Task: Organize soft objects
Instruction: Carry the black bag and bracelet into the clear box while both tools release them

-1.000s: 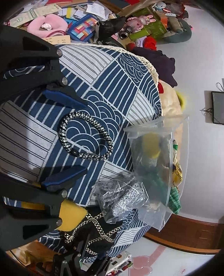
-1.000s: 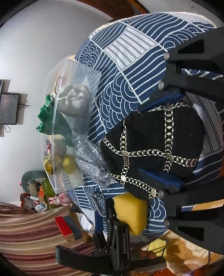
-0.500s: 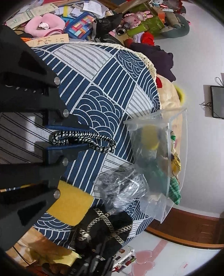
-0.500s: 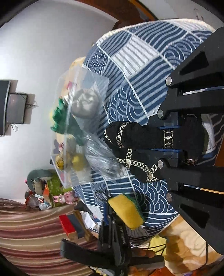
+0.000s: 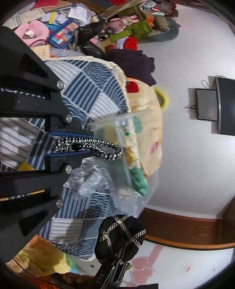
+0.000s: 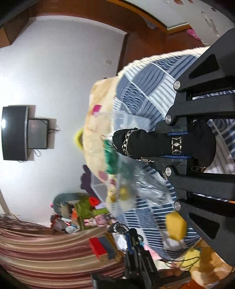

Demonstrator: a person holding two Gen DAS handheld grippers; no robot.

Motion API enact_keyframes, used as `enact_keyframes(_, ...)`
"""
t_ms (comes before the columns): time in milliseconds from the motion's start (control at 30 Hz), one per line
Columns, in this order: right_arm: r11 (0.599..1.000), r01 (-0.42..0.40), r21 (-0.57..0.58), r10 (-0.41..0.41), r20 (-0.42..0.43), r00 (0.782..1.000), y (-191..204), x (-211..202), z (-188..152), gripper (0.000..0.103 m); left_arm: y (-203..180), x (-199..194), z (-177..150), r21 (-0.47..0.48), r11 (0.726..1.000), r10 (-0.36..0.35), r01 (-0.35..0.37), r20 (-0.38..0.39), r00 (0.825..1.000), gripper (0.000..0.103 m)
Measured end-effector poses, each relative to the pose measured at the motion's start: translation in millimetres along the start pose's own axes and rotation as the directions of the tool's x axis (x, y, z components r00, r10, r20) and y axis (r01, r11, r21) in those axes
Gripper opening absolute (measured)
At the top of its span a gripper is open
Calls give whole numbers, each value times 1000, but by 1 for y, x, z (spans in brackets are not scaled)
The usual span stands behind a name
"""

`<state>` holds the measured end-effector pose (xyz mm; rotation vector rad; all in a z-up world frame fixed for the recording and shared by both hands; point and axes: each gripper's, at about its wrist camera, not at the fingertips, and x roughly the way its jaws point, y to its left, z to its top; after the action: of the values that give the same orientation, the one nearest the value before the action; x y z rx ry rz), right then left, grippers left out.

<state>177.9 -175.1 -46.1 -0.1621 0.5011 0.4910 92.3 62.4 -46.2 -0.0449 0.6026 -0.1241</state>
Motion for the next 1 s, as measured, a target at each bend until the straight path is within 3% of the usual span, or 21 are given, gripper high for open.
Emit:
enact_keyframes(433, 998, 53, 26, -56, 134, 989, -6, 16, 64, 13, 5, 21, 47, -39, 999, 2, 0, 50, 999, 13)
enact_keyframes(767, 999, 10, 44, -14, 96, 995, 7, 57, 80, 13, 9, 58, 66, -41, 999, 14, -14, 21, 1000, 13)
enact_keyframes(1000, 999, -21, 45, 20, 19, 1000, 14, 91, 80, 13, 9, 88, 68, -41, 999, 14, -15, -27, 1000, 13)
